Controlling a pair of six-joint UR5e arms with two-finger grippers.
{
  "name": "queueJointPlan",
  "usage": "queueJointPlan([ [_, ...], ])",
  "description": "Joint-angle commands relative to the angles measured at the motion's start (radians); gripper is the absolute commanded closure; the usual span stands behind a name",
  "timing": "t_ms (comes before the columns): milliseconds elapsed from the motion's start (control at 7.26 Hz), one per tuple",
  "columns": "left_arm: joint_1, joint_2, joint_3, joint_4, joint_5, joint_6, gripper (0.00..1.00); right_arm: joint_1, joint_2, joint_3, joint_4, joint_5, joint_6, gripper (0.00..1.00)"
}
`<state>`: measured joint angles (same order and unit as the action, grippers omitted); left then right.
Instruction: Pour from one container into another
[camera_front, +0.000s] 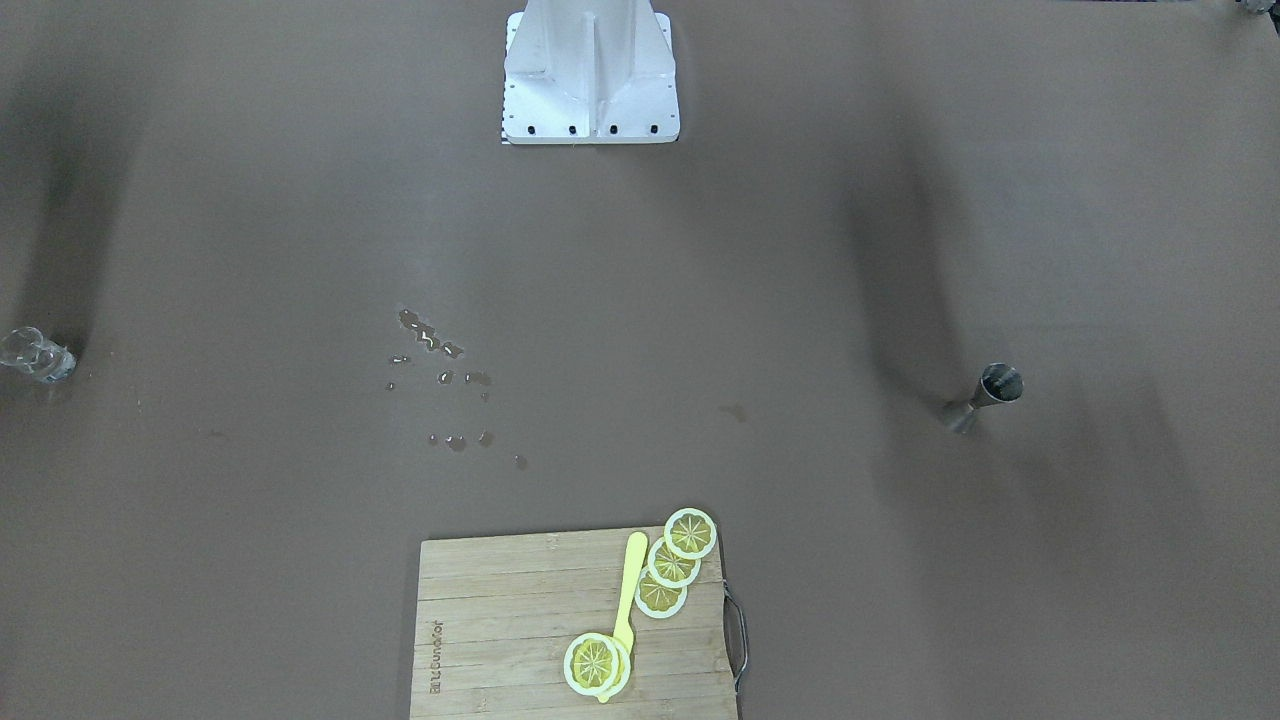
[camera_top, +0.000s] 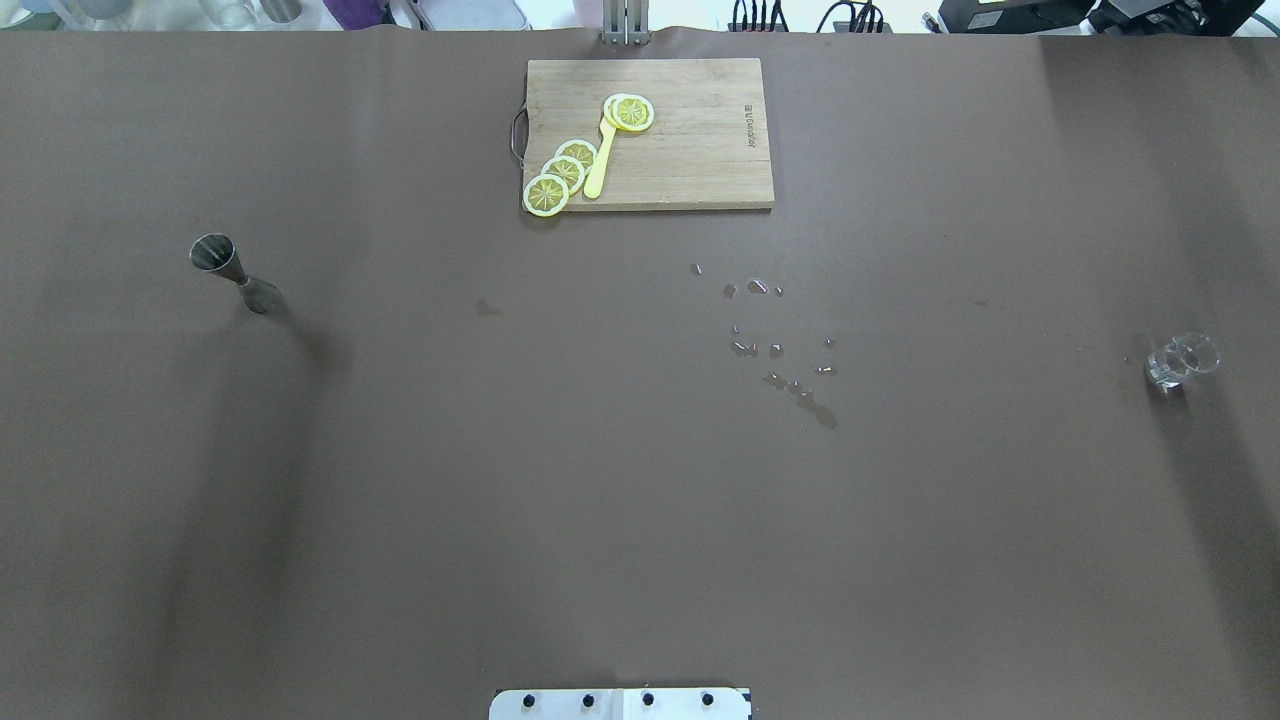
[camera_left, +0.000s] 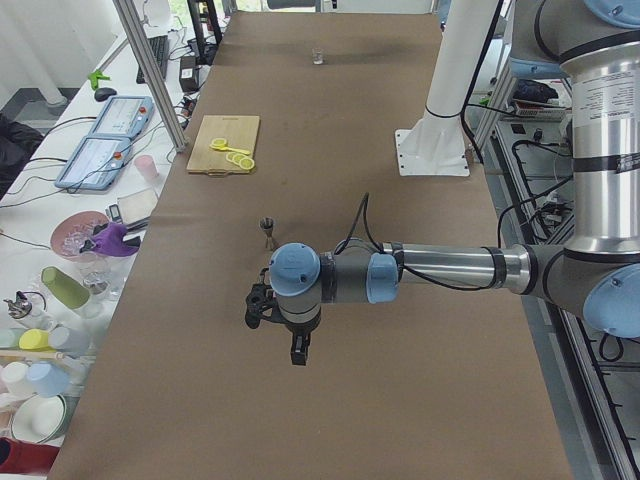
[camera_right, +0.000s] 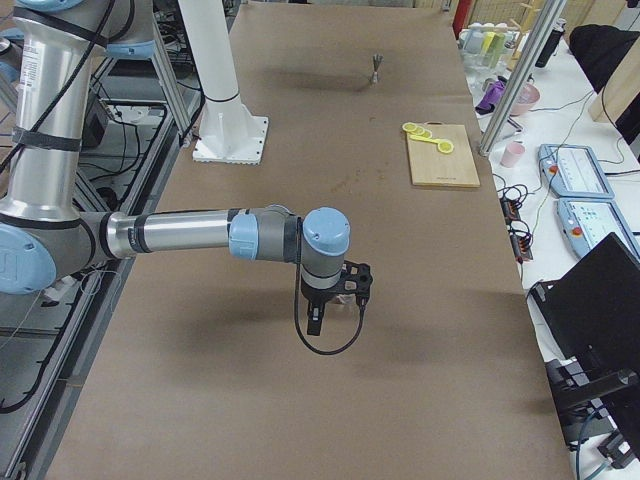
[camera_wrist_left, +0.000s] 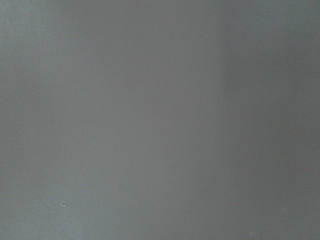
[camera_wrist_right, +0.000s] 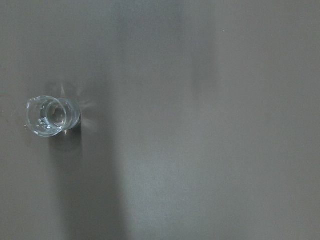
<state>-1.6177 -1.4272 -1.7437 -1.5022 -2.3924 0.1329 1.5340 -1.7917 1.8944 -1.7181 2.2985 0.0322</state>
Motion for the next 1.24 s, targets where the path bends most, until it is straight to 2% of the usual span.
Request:
queueJointPlan([
  [0, -0.005, -0.005, 0.001, -0.003, 0.001, 0.001, 0.02, 0.0, 0.0, 0.0, 0.0, -0.001, 0.0, 0.0],
  [1103, -0.007, -0.002, -0.014, -0.003, -0.002, -0.009, 0.02, 0.0, 0.0, -0.001, 0.0, -0.004, 0.0, 0.0],
])
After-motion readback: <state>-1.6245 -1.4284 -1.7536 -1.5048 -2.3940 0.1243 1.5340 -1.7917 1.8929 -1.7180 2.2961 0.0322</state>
